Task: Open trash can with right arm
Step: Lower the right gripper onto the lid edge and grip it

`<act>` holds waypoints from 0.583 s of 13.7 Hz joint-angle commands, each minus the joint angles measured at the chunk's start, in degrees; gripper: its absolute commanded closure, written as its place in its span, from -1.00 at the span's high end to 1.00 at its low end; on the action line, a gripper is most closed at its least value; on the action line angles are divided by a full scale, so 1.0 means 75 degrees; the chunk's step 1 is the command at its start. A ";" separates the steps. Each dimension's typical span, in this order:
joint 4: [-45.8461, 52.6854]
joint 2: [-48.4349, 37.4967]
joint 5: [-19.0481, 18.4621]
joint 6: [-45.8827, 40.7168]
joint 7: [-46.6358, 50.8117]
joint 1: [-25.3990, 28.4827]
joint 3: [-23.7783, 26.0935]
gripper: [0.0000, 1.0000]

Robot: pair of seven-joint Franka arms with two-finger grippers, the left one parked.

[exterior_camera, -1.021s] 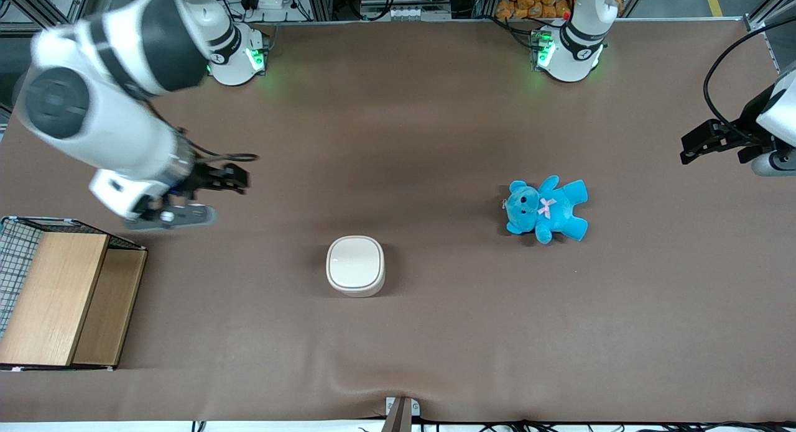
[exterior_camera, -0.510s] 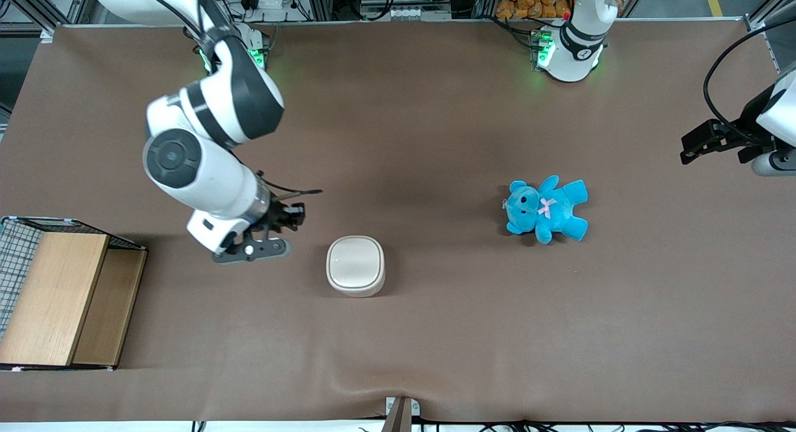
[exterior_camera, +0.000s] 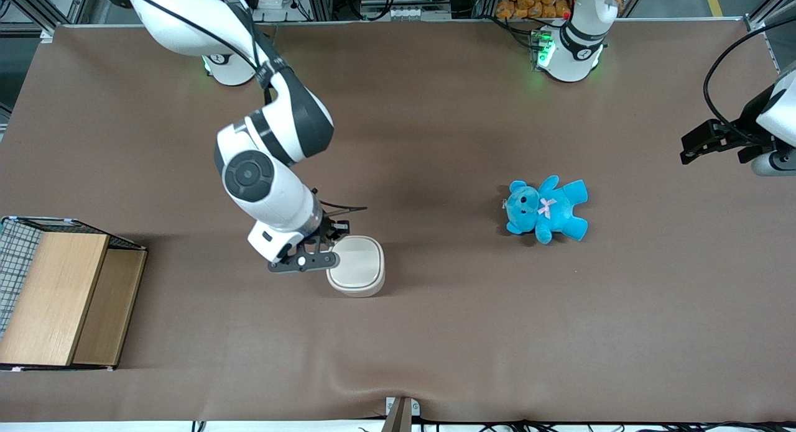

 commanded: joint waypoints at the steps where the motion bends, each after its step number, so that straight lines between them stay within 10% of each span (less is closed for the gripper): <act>1: 0.0438 0.0463 0.0018 0.0112 0.0052 0.0070 -0.0101 -1.00; 8: 0.0380 0.0897 -0.0029 0.0312 0.0005 0.0187 -0.0101 -1.00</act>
